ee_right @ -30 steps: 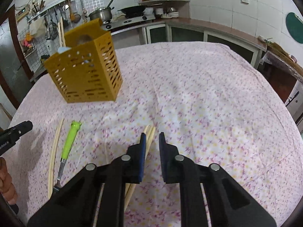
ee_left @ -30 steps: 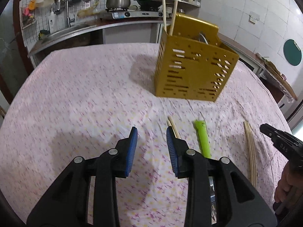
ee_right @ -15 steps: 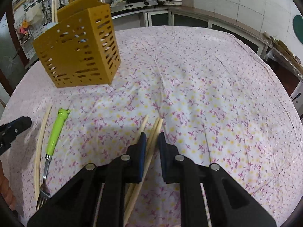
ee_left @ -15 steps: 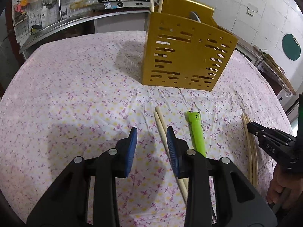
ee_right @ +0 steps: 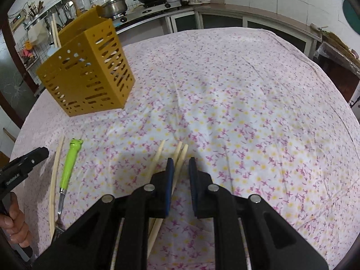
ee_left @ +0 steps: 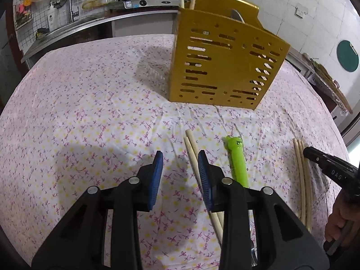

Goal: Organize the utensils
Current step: 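Grasp another wooden chopstick with the left tool and lift it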

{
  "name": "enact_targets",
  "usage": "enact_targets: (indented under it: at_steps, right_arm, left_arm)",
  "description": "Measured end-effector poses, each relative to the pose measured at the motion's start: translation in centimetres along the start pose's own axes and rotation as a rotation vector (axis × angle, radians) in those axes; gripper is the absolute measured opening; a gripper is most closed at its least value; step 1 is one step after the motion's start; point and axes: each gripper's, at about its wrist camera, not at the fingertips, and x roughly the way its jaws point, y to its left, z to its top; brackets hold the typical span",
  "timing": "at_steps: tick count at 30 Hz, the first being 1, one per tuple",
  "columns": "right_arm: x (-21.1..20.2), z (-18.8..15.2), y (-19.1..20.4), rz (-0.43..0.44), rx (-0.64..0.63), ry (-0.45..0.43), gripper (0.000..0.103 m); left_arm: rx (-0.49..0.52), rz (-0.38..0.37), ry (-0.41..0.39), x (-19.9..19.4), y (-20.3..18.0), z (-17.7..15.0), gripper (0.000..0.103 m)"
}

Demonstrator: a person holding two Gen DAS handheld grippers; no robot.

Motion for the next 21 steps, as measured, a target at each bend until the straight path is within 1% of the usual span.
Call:
enact_targets:
  at_steps: [5,8,10,12,14,17,21]
  right_arm:
    - [0.4,0.1,0.1,-0.035,-0.02,0.008,0.014]
    - [1.0,0.1,0.8,-0.058,-0.052,0.018,0.015]
    - [1.2,0.1,1.4,-0.086,-0.074,0.013,0.015]
    - [1.4,0.2,1.4,-0.095,-0.079,0.014,0.015]
    - [1.6,0.5,1.6,-0.1,-0.085,0.016,0.015]
    - [1.8,0.8,1.6,-0.109,-0.09,0.019,0.014]
    - [2.0,1.0,1.6,-0.117,-0.091,0.019,0.015]
  left_arm:
    - [0.023,0.008,0.031,0.9,-0.7,-0.5,0.031]
    - [0.026,0.01,0.039,1.4,-0.9,-0.6,0.031]
    - [0.035,0.031,0.041,1.7,-1.1,-0.4,0.033]
    - [0.04,0.061,0.048,2.1,-1.0,-0.1,0.034]
    - [0.033,0.062,0.07,2.7,-0.8,0.1,0.036]
    - [0.066,0.1,0.066,3.1,-1.4,0.3,0.035]
    - [0.057,0.097,0.071,3.5,-1.5,0.7,0.035]
